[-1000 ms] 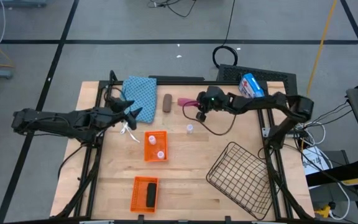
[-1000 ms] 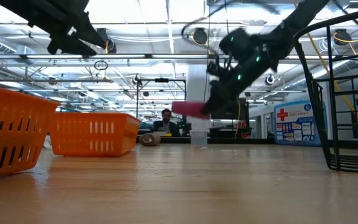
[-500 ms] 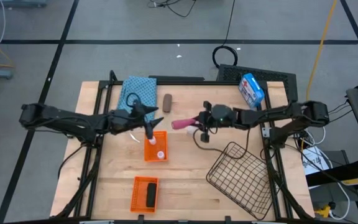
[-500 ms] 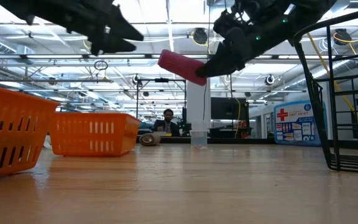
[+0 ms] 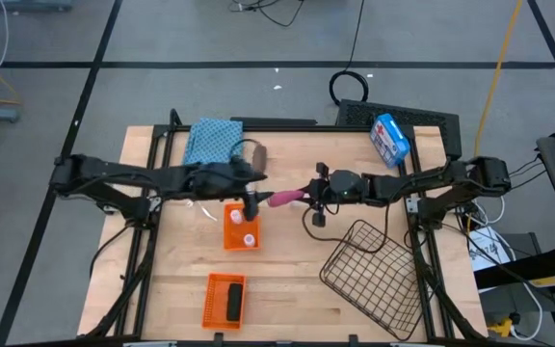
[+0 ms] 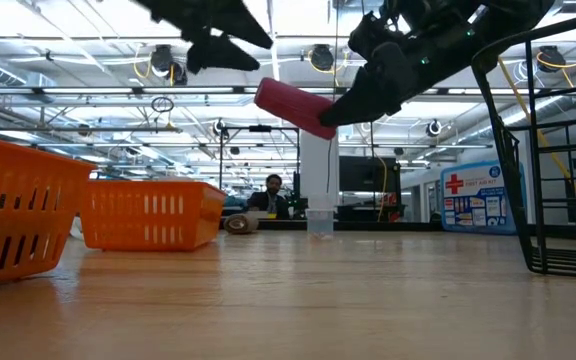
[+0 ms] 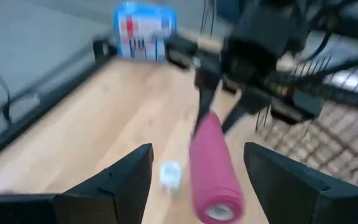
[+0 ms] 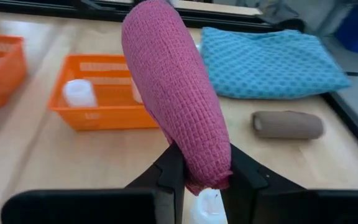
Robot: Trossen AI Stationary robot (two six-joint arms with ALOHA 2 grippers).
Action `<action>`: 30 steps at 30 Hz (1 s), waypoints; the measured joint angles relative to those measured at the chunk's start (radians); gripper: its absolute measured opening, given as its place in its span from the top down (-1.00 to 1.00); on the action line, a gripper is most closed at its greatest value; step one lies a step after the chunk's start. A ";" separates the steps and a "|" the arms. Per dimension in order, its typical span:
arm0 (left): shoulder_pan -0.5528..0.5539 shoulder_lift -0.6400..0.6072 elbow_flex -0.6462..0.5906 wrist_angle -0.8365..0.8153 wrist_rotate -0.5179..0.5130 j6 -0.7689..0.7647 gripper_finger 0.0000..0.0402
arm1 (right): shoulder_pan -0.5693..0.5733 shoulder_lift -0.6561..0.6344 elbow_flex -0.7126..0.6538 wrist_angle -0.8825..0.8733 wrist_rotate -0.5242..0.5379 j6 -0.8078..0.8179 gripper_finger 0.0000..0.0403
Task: Pick & Place Medicine items
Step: Put the pink bandage into the bottom orange basket
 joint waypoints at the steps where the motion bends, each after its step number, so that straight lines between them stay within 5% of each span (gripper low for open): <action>1: 0.000 0.033 0.061 -0.067 0.011 -0.007 -0.30 | 0.000 0.000 0.000 0.000 0.016 0.001 0.70; 8: -0.001 0.317 0.443 -0.450 0.106 0.046 -0.30 | 0.013 0.000 0.000 -0.005 0.029 0.000 0.70; 15: 0.006 0.532 0.676 -0.632 0.180 0.151 -0.30 | 0.038 0.002 -0.002 -0.021 0.032 -0.007 0.70; 30: 0.053 0.595 0.749 -0.807 0.143 0.115 -0.30 | 0.050 0.001 0.000 -0.016 0.039 -0.027 0.70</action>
